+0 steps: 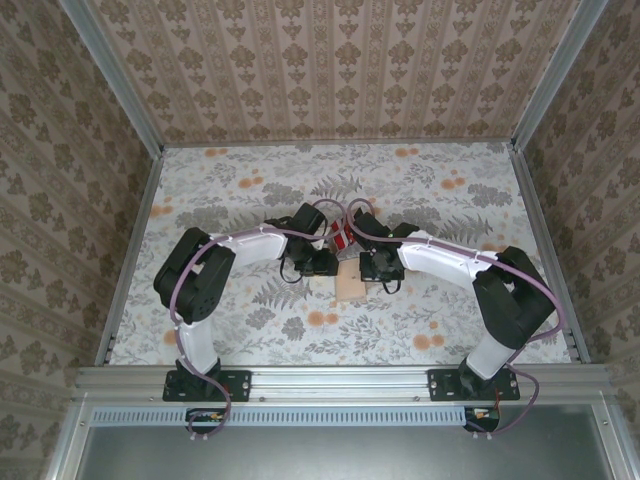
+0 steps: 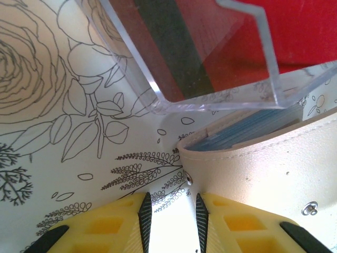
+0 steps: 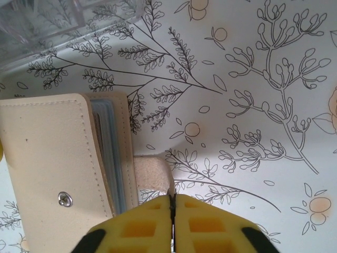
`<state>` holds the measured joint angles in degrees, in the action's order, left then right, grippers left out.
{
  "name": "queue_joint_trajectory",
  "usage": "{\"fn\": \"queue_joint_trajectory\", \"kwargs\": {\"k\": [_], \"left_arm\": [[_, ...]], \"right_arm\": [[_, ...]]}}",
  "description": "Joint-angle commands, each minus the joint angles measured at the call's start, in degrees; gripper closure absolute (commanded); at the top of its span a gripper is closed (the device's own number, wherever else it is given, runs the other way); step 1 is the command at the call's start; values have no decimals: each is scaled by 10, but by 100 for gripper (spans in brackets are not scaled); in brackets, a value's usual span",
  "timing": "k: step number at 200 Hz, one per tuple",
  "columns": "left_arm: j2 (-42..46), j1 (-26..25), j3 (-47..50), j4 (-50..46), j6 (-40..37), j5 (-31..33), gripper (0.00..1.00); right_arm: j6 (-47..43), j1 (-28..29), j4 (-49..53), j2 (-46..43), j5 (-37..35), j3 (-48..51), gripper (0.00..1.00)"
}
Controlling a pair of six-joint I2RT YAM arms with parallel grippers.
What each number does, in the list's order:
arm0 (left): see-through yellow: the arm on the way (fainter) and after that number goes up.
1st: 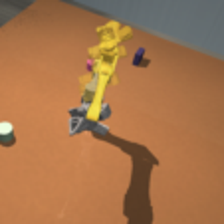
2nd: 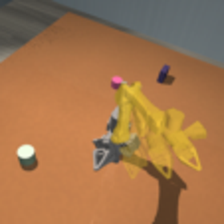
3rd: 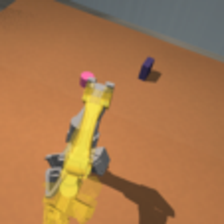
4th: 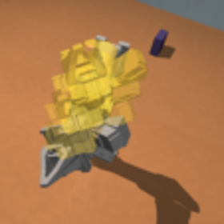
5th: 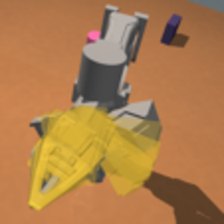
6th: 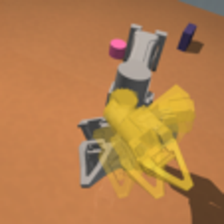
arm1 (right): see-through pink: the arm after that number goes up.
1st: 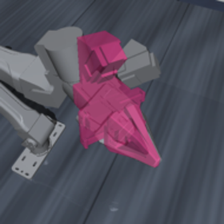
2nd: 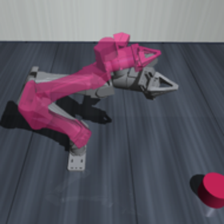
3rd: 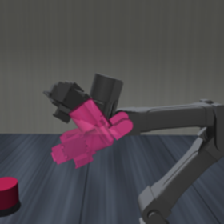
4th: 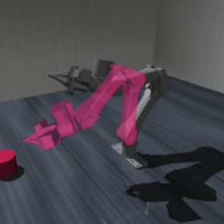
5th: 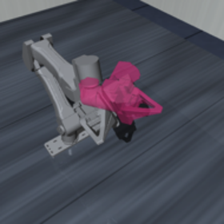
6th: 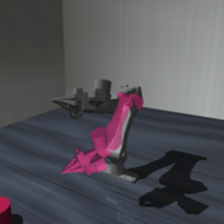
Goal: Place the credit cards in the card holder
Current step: Close the button on the card holder.
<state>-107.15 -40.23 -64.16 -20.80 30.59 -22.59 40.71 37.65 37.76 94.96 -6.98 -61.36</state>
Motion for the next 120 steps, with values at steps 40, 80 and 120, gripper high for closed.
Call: {"fn": "queue_joint_trajectory", "kwargs": {"k": [40,80,120], "left_arm": [[-9,-5,9,-2,-2,4,69],[-13,-7,5,-1,-2,4,69],[-12,-7,9,-2,-1,6,69]], "right_arm": [[-14,10,-38,-33,34,-6,97],[-41,31,-40,7,55,-41,97],[-56,44,-46,37,70,-57,97]]}}
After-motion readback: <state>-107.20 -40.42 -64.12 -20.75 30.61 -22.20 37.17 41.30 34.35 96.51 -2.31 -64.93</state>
